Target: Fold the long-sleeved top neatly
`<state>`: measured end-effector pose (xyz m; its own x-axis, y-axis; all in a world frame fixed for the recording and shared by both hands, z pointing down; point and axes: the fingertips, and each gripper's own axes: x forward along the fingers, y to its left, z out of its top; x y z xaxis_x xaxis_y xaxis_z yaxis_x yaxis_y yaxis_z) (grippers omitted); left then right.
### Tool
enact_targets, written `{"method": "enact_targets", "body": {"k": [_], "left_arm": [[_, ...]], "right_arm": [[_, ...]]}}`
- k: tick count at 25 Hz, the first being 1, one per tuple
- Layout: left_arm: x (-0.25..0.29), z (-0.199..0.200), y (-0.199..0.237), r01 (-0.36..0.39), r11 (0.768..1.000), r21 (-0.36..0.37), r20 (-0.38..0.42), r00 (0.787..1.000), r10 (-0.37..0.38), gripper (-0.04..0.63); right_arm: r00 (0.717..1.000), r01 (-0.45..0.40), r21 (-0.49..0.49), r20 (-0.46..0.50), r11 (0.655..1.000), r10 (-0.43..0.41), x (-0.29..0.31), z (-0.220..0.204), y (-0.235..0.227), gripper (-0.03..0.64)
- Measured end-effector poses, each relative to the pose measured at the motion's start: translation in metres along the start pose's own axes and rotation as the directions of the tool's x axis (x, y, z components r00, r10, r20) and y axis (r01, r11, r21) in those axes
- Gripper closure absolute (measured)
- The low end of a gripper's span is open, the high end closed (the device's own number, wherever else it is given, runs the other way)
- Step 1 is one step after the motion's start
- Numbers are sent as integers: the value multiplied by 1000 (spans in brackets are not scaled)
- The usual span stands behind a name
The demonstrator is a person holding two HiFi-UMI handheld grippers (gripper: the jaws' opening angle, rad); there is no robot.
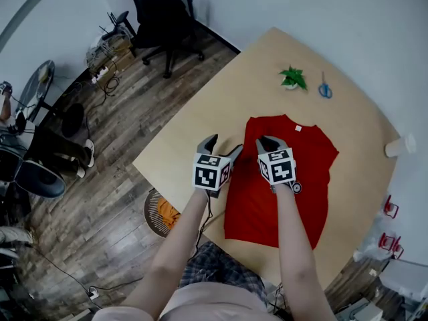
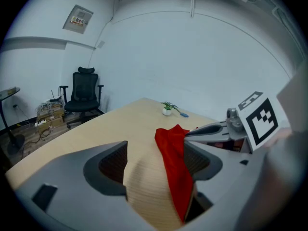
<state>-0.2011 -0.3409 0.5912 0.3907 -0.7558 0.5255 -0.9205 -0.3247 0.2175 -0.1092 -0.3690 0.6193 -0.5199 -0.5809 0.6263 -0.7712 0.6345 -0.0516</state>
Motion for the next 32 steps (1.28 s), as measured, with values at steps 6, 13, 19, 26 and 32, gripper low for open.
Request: {"method": "enact_targets", "body": {"k": [6, 13, 19, 26, 32], "left_arm": [[-9, -3, 12, -22, 1000, -14, 0, 1000, 22, 236], [-20, -5, 21, -42, 999, -16, 4, 999, 42, 236], [-8, 2, -2, 2, 999, 35, -3, 1000, -2, 236], [31, 32, -59, 88, 982, 169, -28, 996, -84, 236], [75, 55, -88, 144, 941, 306, -108, 987, -116, 236]], "right_arm": [[997, -65, 30, 39, 997, 64, 8, 18, 20, 497], [996, -22, 78, 92, 997, 15, -4, 27, 14, 464], [993, 58, 115, 99, 992, -70, -38, 13, -22, 463], [974, 176, 166, 114, 970, -196, -93, 0, -87, 465], [959, 260, 155, 77, 953, -274, -134, -18, -151, 466]]}}
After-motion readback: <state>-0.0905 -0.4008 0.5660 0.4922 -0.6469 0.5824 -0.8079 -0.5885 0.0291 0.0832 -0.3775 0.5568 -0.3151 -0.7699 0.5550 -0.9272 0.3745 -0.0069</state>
